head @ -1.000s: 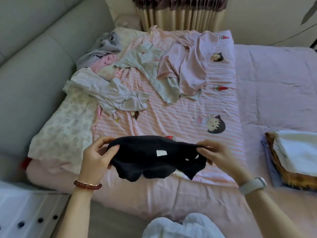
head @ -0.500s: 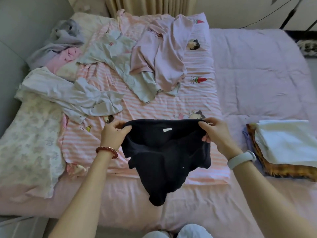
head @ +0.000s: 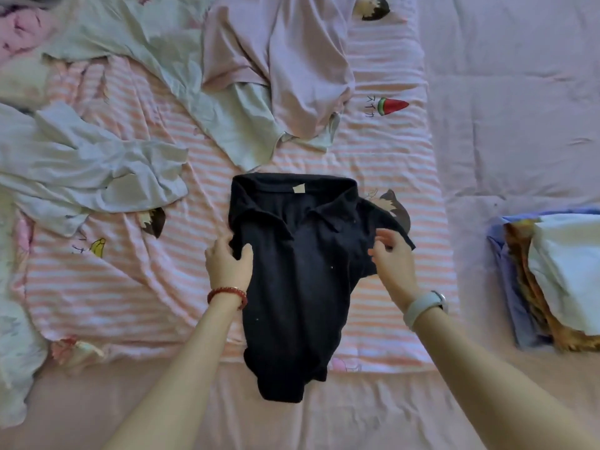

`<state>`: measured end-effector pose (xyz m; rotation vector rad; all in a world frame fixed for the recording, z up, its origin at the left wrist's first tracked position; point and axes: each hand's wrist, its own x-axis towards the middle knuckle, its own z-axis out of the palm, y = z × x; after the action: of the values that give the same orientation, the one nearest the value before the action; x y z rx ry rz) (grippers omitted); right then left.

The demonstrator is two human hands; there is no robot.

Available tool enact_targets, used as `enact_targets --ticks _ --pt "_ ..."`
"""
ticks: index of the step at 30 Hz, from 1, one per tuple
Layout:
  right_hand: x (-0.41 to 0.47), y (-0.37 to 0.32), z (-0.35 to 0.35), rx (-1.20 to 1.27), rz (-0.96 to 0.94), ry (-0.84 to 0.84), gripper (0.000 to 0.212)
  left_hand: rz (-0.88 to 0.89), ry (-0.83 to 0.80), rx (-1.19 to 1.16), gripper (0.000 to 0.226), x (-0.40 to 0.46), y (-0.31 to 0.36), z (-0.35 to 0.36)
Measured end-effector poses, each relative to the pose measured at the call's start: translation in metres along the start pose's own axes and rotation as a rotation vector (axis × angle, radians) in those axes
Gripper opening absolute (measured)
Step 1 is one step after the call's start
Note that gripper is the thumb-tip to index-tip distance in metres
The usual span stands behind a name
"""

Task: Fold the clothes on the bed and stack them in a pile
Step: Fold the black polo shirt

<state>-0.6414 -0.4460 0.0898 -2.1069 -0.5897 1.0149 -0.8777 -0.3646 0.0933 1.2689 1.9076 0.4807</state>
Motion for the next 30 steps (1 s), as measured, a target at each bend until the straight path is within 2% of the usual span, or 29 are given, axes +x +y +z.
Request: enact_targets --ticks 3,6,8,12,16,19,26,28,30 --pt "-0.029 0.058 0.005 -0.065 0.127 0.026 0.027 -0.149 0.042 -0.007 0.033 -0.035 -0.058 0.012" --pt "-0.053 0.091 0.019 -0.039 0.234 -0.024 0.026 -0.297 0.008 -0.069 0.019 -0.066 -0.102 0.023" --pt "-0.064 0.101 0.028 0.026 0.263 -0.092 0.026 -0.37 -0.009 -0.128 0.023 -0.08 -0.121 0.028" --pt "-0.075 0.107 0.047 0.183 0.242 -0.215 0.027 -0.374 -0.072 -0.178 0.031 -0.085 -0.136 0.033" --pt "-0.08 0.108 0.054 0.339 0.345 -0.352 0.021 -0.292 -0.206 -0.193 0.003 -0.083 -0.139 0.029" --pt "-0.084 0.103 0.045 0.353 0.348 -0.44 0.019 -0.276 -0.228 -0.238 0.006 -0.083 -0.135 0.018" --pt "-0.085 0.093 -0.006 0.294 0.193 -0.222 0.007 -0.195 -0.125 -0.233 0.01 -0.074 -0.131 -0.018" --pt "-0.083 0.091 -0.014 0.256 0.195 -0.225 0.012 -0.197 -0.114 -0.25 0.015 -0.069 -0.131 -0.022" --pt "-0.082 0.091 -0.021 0.204 0.265 -0.311 0.021 -0.241 -0.139 -0.311 0.02 -0.065 -0.13 -0.026"
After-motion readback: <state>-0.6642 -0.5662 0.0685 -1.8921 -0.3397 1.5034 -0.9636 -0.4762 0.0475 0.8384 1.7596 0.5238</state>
